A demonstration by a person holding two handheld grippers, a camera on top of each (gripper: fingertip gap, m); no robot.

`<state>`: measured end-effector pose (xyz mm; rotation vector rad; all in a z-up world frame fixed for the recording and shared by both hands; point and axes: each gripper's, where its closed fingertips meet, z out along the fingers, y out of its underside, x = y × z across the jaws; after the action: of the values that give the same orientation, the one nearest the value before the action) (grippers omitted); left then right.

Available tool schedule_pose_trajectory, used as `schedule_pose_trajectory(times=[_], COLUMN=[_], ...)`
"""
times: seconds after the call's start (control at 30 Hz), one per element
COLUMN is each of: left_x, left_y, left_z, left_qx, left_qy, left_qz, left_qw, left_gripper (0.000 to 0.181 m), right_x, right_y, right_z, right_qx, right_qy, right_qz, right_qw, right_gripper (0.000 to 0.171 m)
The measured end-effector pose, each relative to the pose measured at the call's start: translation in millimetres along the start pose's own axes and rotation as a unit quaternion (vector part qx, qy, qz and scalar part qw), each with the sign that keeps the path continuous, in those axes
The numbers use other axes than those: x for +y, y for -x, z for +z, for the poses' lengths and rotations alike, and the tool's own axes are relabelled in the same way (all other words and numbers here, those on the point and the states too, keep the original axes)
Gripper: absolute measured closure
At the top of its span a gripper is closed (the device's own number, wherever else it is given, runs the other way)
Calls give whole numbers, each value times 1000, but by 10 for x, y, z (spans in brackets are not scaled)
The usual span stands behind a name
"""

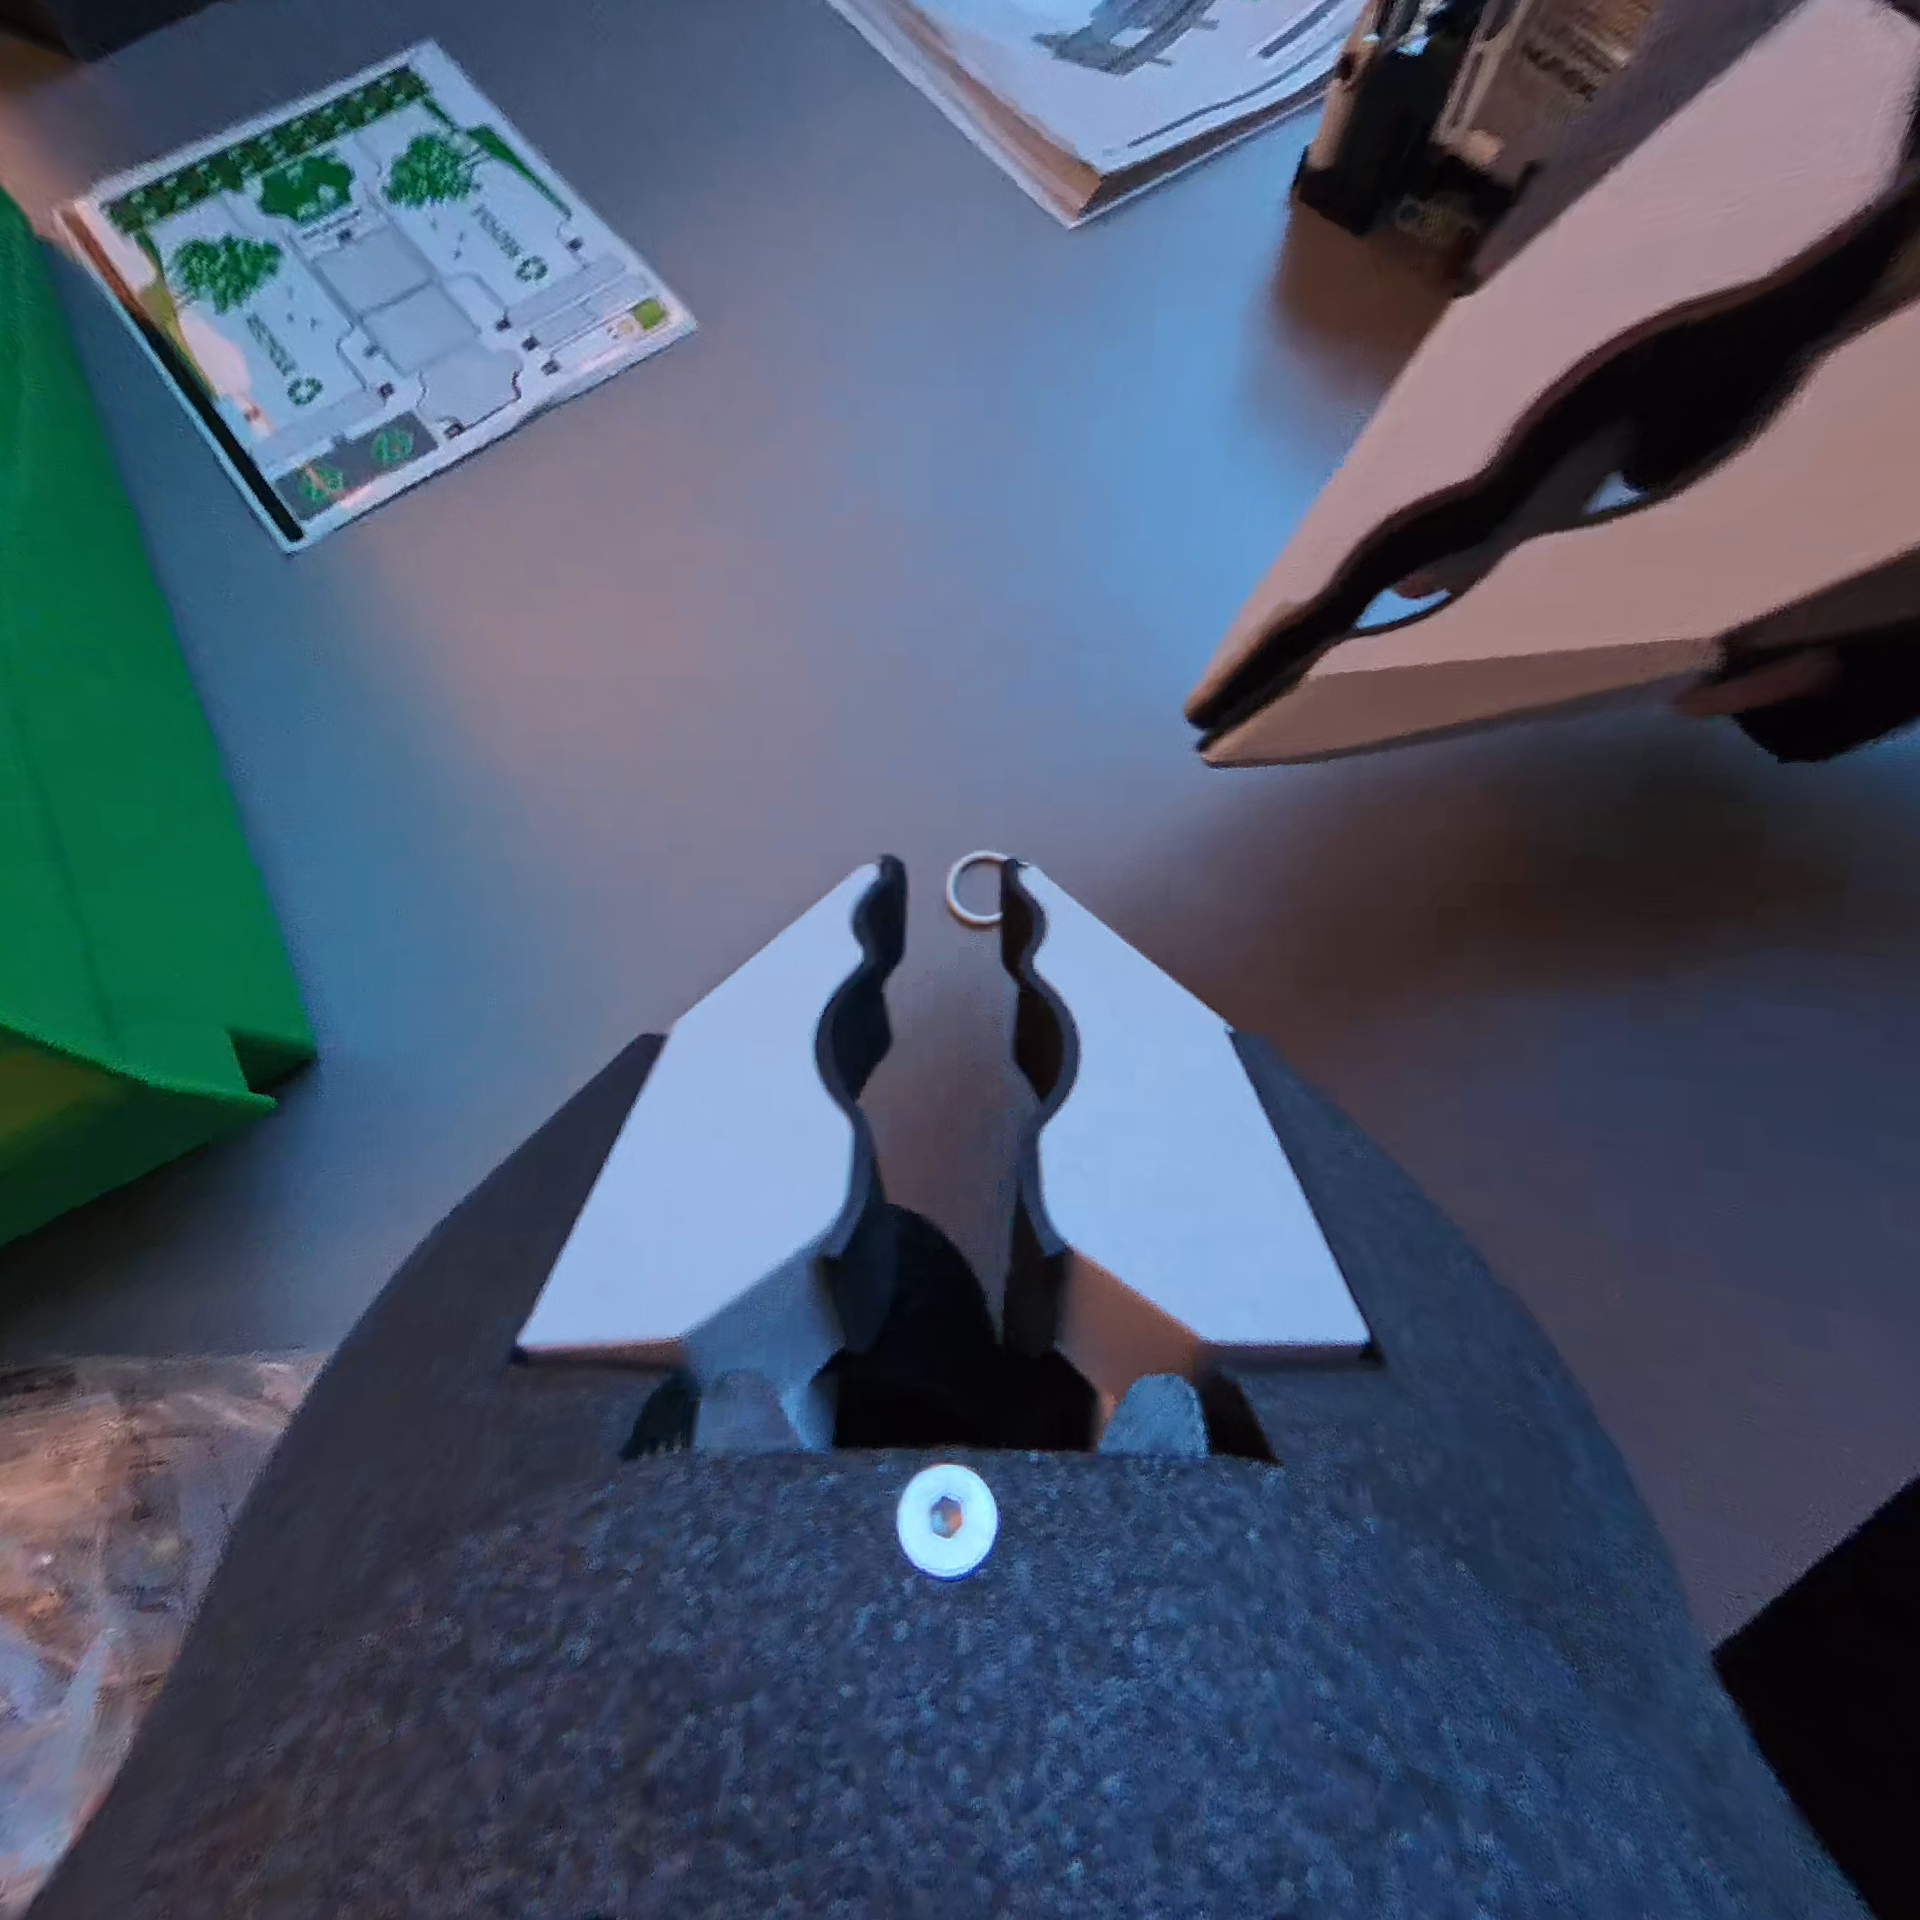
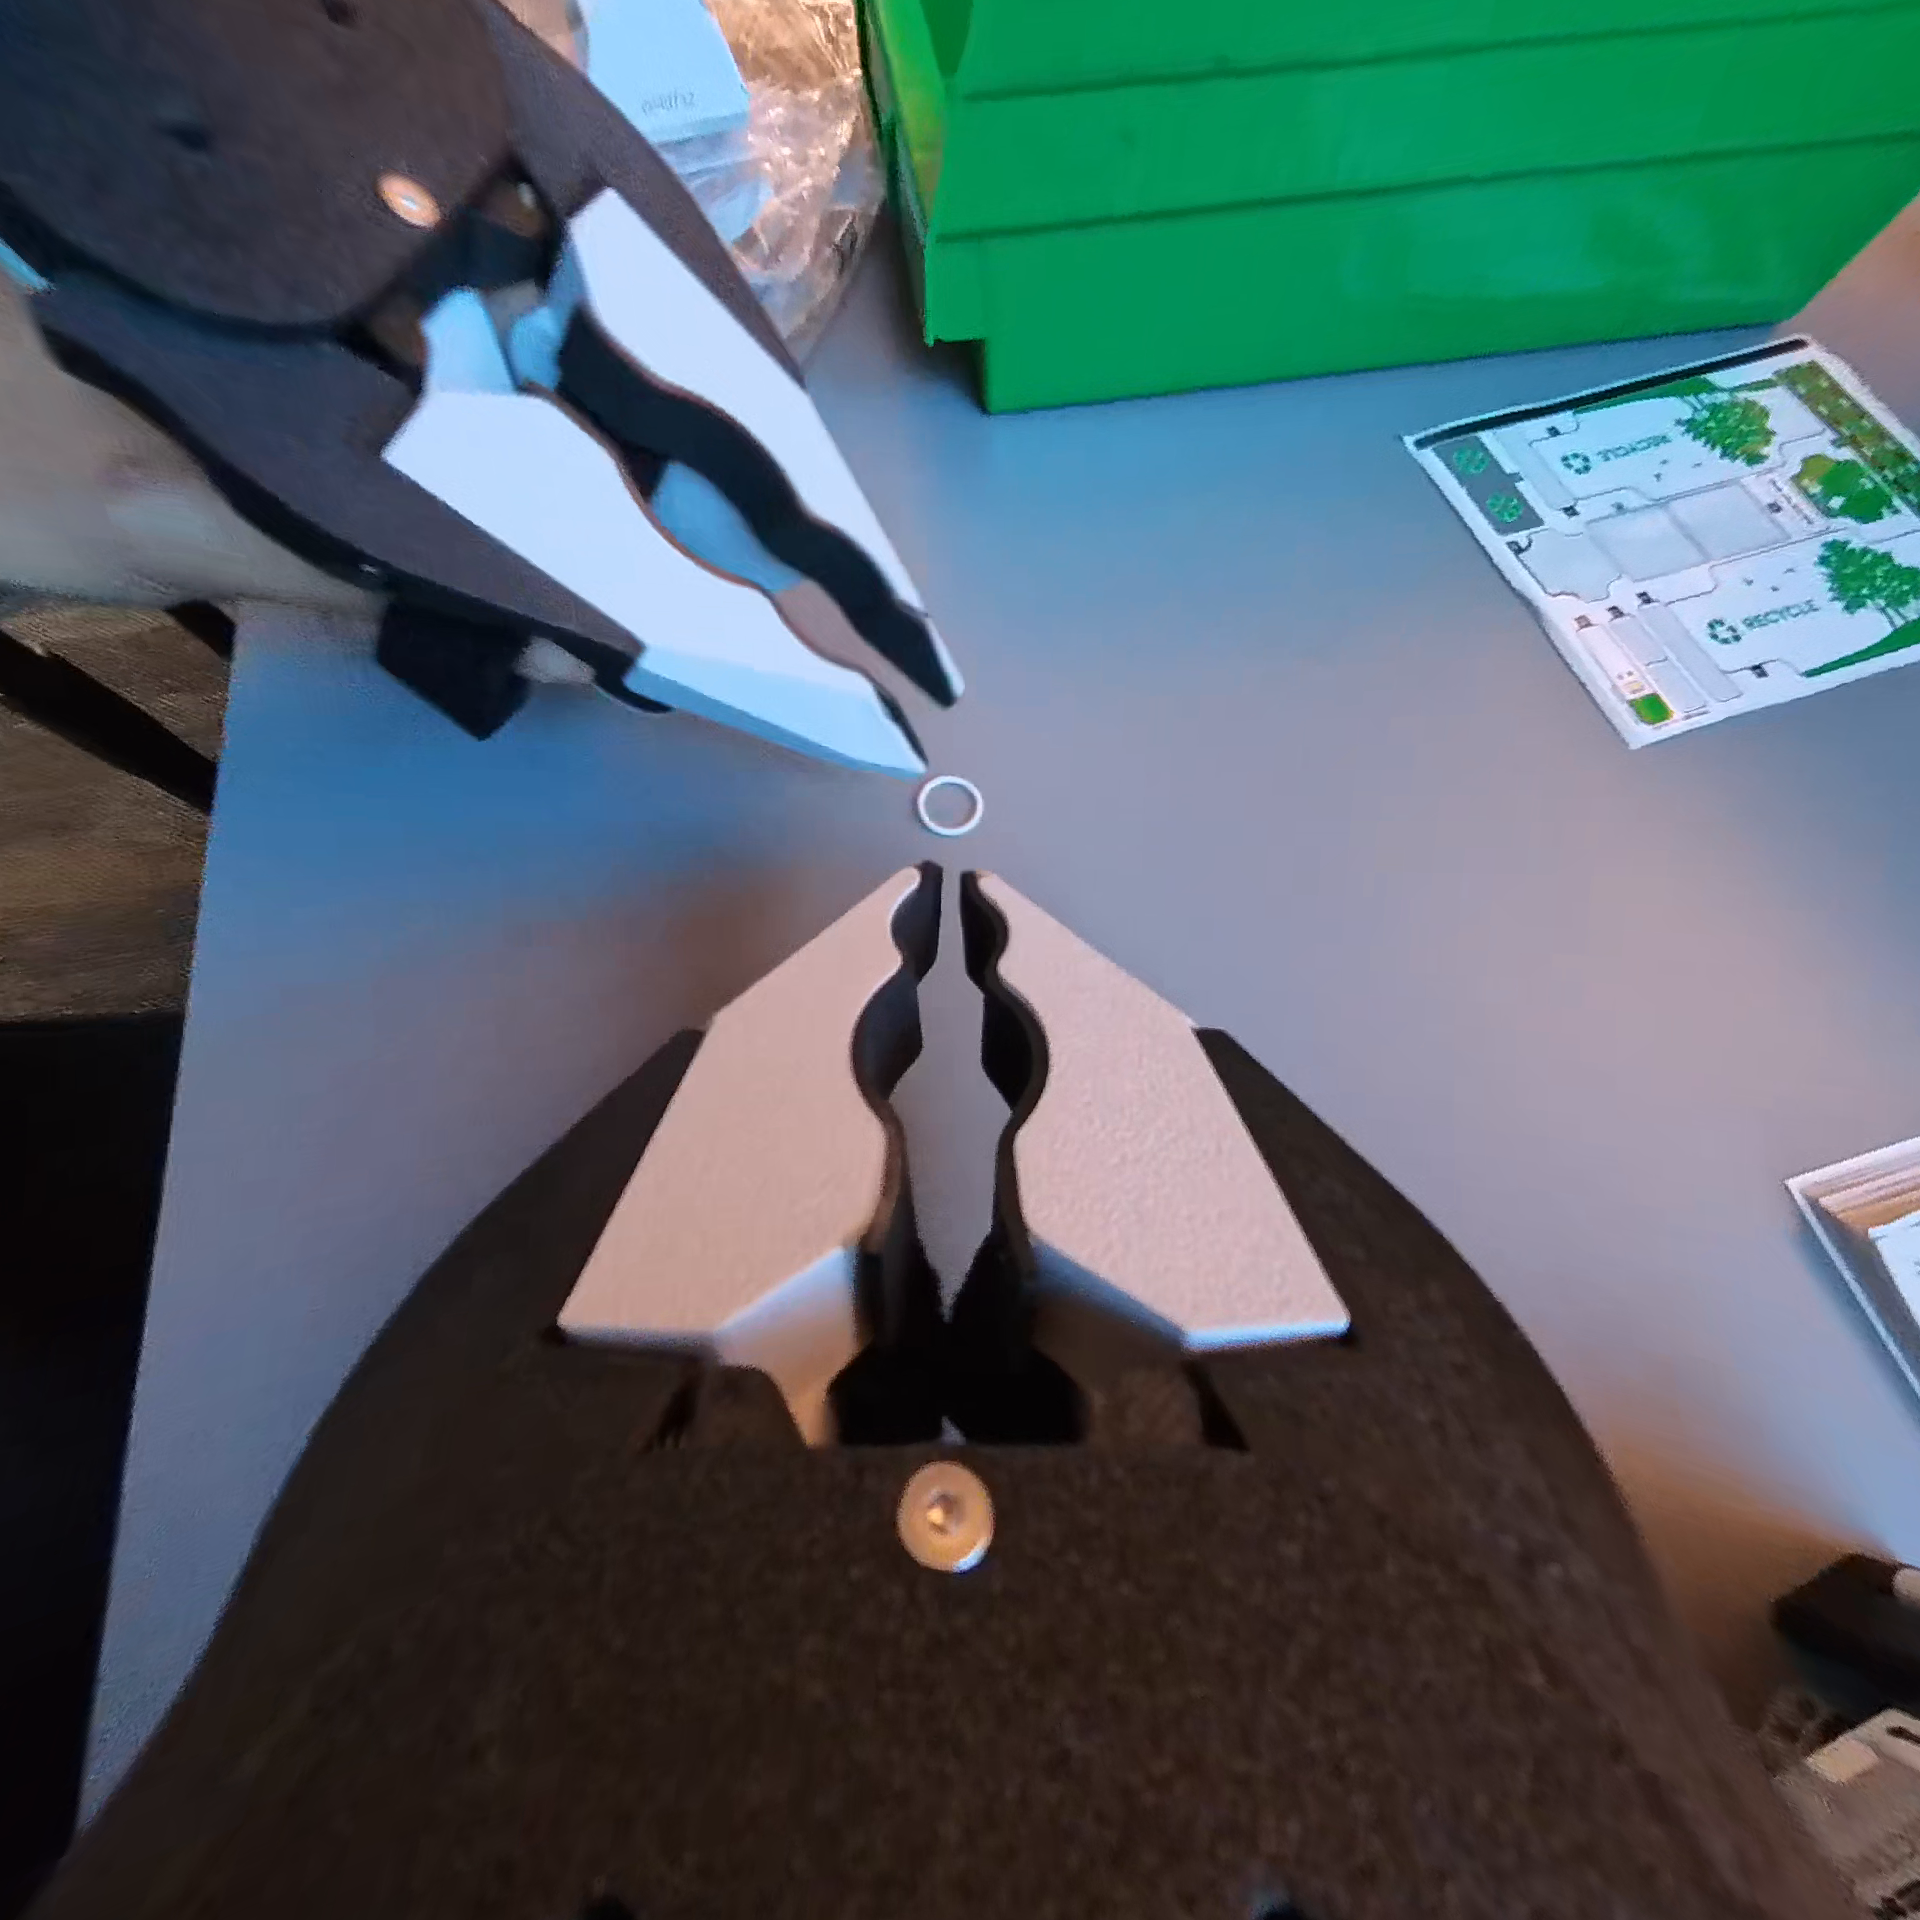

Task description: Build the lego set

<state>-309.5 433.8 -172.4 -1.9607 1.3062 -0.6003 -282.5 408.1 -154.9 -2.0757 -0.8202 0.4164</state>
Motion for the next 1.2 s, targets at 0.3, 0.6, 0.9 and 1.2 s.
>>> schedule_pose_trajectory(times=[0.3, 0.6, 0.9, 1.2], left_x=[96, 92, 89, 90], left_y=[-23, -93, -104, -113], left_z=[142, 185, 183, 181], left_qx=[23, 21, 12, 13], left_qy=[34, 32, 20, 17], left_qz=[-25, -28, -14, 4], left_qw=[999, 999, 1000, 1000], left_gripper=[156, 181, 181, 181], right_x=[33, 119, 131, 37], right_y=[0, 2, -69, -92], right_z=[-84, -53, 172, 363], right_qx=[-14, -16, -17, -35], right_qy=[-16, -3, 9, 24], right_qz=[30, 36, 77, -3], right_qw=[999, 999, 997, 999], right_gripper=[171, 171, 165, 158])
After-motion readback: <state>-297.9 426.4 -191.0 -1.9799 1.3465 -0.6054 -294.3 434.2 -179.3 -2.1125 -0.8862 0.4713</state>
